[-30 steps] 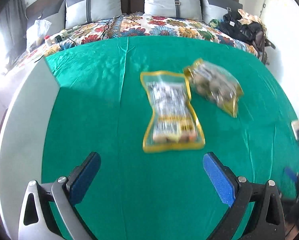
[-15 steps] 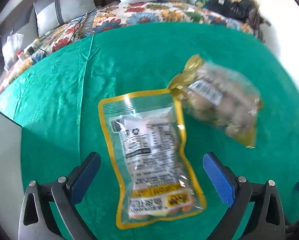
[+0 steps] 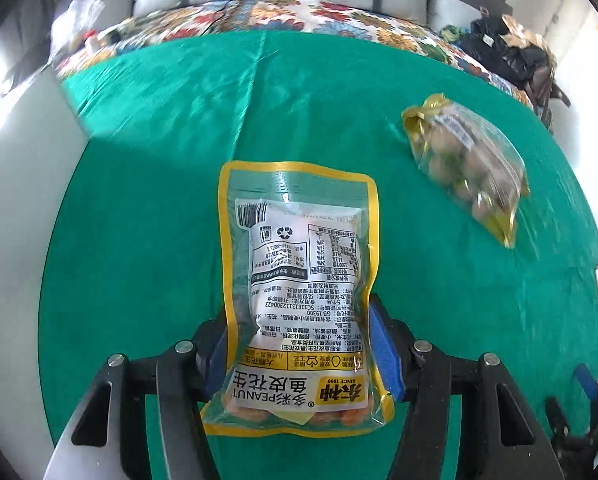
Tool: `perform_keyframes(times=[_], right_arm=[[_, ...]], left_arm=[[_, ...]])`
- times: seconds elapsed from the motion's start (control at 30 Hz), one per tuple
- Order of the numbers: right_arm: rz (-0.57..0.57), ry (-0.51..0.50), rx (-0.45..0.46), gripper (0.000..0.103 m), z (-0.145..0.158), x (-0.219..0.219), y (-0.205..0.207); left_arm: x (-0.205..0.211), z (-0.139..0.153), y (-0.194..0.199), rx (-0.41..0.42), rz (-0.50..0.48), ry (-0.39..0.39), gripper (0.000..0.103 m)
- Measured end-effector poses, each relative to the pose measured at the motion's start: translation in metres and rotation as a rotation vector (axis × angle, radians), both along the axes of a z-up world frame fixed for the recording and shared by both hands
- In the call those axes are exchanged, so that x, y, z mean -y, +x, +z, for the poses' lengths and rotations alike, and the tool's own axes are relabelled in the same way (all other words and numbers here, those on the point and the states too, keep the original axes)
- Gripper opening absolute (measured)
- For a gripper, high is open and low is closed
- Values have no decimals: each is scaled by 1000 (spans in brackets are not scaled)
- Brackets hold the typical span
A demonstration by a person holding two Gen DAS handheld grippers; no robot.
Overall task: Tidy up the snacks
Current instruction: 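Grasp the yellow-bordered peanut pack with the left tool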
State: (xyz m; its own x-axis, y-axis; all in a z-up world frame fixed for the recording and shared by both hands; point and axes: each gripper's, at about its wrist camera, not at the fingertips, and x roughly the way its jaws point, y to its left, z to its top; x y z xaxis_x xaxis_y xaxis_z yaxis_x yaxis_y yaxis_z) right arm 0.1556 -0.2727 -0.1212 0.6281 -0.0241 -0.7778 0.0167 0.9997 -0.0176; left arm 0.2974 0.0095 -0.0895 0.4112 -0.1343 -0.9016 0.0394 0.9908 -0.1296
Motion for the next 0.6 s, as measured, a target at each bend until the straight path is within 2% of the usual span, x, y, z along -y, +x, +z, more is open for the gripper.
perform_keyframes(times=[0.13,0.2,0.27,0.3,0.4,0.47,0.53,0.6], right_arm=[[0,0,0,95,0,0,-1],[0,0,0,95,0,0,-1],[0,0,0,95,0,0,-1],[0,0,0,95,0,0,0],[0,0,0,95,0,0,-1],[1,0,0,95,0,0,0],[1,0,0,95,0,0,-1],[1,0,0,95,0,0,-1]], left_arm=[[-5,-4,-59,19,14,-7,60],[-5,-6,-71,46,9,11,66],[-6,-9,-77,71,-4,27,78],[-4,-11,-78,82,-17,44,81],[3,-16,-73,123,-61,132,90],[3,-17,-71,160,-59,171,103],[-4,-21,-69,163,-38,124,103],[-8,-22,-69,181,-17,116,103]])
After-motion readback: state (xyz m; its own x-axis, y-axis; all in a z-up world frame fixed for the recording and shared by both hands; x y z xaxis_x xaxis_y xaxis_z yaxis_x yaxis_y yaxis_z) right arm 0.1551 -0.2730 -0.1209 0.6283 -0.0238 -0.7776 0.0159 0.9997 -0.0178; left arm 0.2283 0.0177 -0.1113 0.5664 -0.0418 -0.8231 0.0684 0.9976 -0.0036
